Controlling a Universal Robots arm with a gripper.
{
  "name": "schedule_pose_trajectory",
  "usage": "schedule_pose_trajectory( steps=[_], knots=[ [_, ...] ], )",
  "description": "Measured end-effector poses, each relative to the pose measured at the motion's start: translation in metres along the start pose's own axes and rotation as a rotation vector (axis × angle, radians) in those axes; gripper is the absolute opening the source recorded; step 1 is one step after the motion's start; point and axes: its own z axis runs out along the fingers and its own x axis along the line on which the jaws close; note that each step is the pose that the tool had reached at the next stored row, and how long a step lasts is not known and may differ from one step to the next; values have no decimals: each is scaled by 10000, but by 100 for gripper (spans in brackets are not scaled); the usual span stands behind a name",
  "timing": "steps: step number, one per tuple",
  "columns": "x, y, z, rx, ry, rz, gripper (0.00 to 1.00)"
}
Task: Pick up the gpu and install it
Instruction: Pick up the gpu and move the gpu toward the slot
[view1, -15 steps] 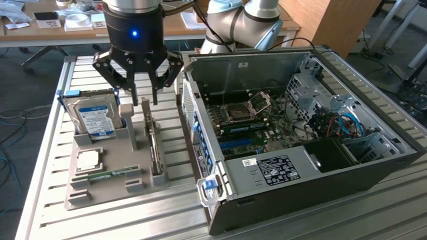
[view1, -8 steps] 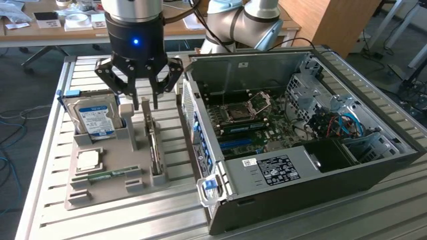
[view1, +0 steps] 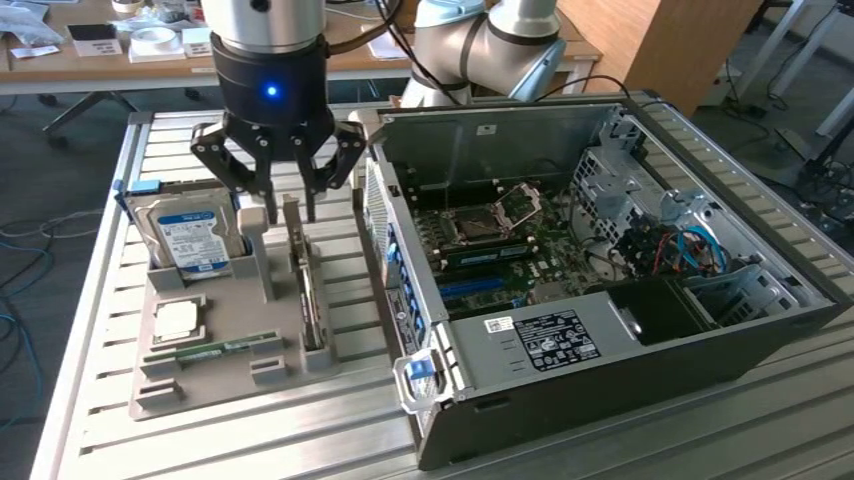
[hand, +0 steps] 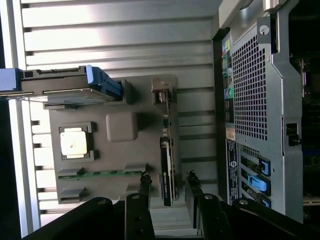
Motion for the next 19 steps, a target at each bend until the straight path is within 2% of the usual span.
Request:
schedule_pose_trajectory(
  steps=[8, 15, 19],
  knots=[
    [13, -37, 84, 1, 1, -4, 42],
    [10, -45, 205, 0, 1, -4, 42],
    [10, -45, 212, 2, 3, -5, 42]
  ],
)
